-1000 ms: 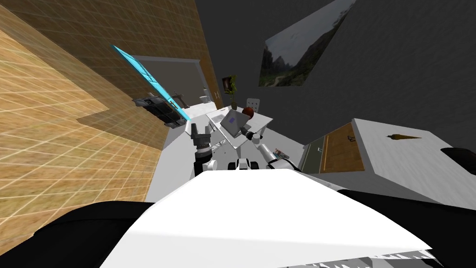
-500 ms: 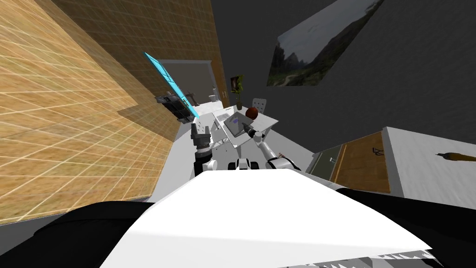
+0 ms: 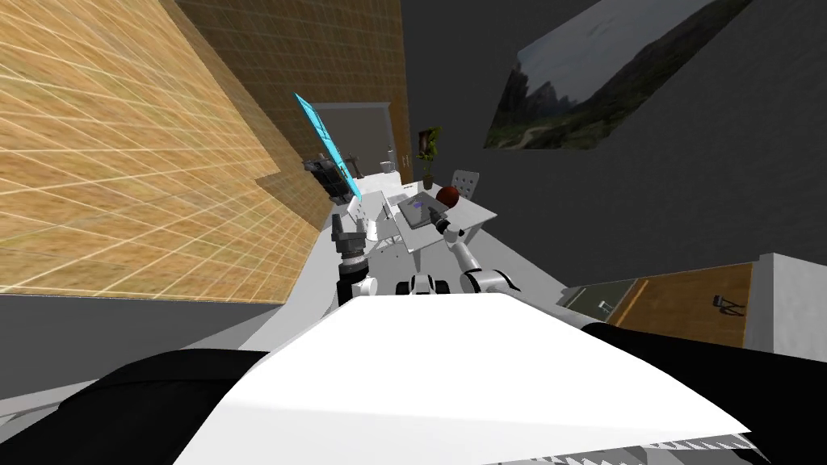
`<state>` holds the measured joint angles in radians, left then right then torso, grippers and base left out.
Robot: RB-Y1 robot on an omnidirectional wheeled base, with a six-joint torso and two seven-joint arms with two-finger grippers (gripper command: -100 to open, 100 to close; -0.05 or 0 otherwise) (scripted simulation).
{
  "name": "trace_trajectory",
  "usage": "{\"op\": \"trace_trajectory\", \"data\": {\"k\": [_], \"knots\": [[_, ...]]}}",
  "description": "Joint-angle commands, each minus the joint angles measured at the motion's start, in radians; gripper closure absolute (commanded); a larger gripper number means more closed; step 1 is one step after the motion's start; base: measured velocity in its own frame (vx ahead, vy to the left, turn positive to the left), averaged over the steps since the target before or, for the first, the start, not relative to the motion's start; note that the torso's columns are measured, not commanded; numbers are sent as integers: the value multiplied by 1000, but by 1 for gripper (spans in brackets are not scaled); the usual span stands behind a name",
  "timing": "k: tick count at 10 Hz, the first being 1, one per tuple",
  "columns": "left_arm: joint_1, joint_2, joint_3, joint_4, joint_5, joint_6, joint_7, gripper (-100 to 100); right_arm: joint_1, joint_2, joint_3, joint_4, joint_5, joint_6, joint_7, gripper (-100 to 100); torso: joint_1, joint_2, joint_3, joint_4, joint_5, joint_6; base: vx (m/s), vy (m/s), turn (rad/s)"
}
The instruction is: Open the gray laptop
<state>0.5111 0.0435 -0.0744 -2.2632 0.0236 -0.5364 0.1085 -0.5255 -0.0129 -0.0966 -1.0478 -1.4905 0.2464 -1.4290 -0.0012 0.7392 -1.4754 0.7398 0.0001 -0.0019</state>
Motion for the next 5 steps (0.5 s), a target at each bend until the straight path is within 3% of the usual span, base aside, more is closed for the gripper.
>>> {"op": "trace_trajectory", "data": {"k": [1,2,3,5], "knots": [[0,0,0,0,0,0,0,0,-3,1,-91,-22,49,-27,-13,-100,-2,2,2,1,-1,3,-41,-80,319],[0,0,0,0,0,0,0,0,-3,1,-94,-22,54,-27,-16,-100,2,2,2,2,1,4,-10,-17,138],[0,0,0,0,0,0,0,0,-44,9,-128,-2,81,-73,22,-100,5,0,1,0,2,4,-98,-118,340],[0,0,0,0,0,0,0,0,-44,9,-188,-2,81,-73,22,-100,-1,3,2,1,-1,1,-73,-115,396]]}}
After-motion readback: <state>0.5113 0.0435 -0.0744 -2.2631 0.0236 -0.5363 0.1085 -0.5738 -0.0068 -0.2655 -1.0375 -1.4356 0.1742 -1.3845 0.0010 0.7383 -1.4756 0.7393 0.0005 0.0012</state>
